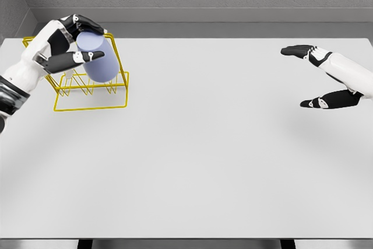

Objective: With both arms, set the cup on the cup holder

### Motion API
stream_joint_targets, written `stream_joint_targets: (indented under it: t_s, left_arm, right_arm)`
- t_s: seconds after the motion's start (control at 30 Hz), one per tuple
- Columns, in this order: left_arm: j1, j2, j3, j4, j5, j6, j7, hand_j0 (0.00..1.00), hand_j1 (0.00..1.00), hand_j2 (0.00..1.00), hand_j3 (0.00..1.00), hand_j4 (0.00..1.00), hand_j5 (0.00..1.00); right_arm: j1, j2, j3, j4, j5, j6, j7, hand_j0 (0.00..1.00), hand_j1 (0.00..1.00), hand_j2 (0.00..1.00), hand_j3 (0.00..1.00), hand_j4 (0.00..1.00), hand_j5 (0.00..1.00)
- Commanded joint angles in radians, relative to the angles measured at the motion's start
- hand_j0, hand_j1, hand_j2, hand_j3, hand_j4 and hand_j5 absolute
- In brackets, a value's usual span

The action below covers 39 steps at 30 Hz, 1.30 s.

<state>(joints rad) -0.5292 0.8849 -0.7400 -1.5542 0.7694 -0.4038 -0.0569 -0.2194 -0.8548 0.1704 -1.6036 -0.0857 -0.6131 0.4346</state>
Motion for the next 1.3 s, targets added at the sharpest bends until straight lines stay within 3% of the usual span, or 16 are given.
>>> stream_joint_targets:
  t_s: [0.0,0.63,0.83,1.07,1.27]
  left_arm:
    - [0.000,0.000,0.001,0.009,0.004,0.000,0.002,0.52,0.52,0.52,0.52,0.52,0.52]
    - [-0.008,-0.003,0.001,0.029,0.002,0.002,0.000,0.55,0.55,0.55,0.55,0.55,0.55]
    - [-0.008,-0.003,-0.002,0.028,-0.007,0.007,0.000,0.84,0.84,0.84,0.84,0.84,0.84]
    - [-0.012,-0.004,-0.002,0.029,-0.009,0.007,0.000,0.97,0.97,0.97,0.97,0.97,0.97]
    - [-0.021,0.008,-0.002,0.023,-0.007,0.003,0.000,1.00,1.00,1.00,1.00,1.00,1.00]
  right_arm:
    - [0.000,-0.001,0.000,0.002,-0.008,0.002,-0.001,1.00,1.00,1.00,1.00,1.00,1.00]
    - [0.008,-0.003,-0.011,0.004,-0.008,0.002,-0.001,1.00,1.00,1.00,1.00,1.00,1.00]
    - [0.025,-0.003,-0.026,0.004,-0.008,0.002,-0.001,1.00,1.00,1.00,1.00,1.00,1.00]
    - [0.026,-0.003,-0.028,0.002,-0.008,0.002,-0.001,1.00,1.00,1.00,1.00,1.00,1.00]
    - [0.026,-0.003,-0.028,0.002,-0.008,0.002,-0.001,1.00,1.00,1.00,1.00,1.00,1.00]
